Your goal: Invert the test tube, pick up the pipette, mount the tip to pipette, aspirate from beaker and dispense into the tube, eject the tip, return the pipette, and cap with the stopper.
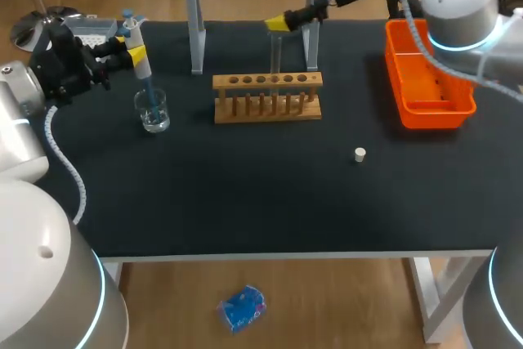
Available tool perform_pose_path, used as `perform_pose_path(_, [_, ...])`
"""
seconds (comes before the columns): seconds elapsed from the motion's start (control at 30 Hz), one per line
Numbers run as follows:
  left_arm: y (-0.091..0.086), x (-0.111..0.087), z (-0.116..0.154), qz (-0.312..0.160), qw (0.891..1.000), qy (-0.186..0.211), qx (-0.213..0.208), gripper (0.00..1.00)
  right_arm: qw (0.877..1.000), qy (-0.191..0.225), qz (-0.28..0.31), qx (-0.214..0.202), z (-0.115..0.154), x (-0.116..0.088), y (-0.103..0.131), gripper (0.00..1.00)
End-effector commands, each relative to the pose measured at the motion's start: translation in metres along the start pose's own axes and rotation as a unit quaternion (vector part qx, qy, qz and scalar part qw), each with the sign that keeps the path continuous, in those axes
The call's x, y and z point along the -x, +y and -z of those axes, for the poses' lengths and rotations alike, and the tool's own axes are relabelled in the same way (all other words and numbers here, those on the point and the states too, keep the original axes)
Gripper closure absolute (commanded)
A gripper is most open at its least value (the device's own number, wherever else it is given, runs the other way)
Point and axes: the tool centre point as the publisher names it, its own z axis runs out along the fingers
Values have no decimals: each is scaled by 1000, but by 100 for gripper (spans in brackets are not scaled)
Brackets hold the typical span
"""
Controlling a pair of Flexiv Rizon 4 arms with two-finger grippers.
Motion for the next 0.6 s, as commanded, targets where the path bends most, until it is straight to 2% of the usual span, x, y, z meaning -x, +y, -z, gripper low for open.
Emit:
perform_pose_path(0.03, [-1, 0, 0, 0, 1000, 1, 1, 100, 1000, 20, 4, 4, 36, 14, -20, 0])
perform_pose_path(0.3, [-1, 0, 0, 0, 1000, 1, 1, 100, 999, 35, -3, -20, 54, 37, -57, 0])
perform_pose_path(0.6, [-1, 0, 0, 0, 1000, 1, 1, 100, 998, 44, -11, -44, 34, 40, -97, 0])
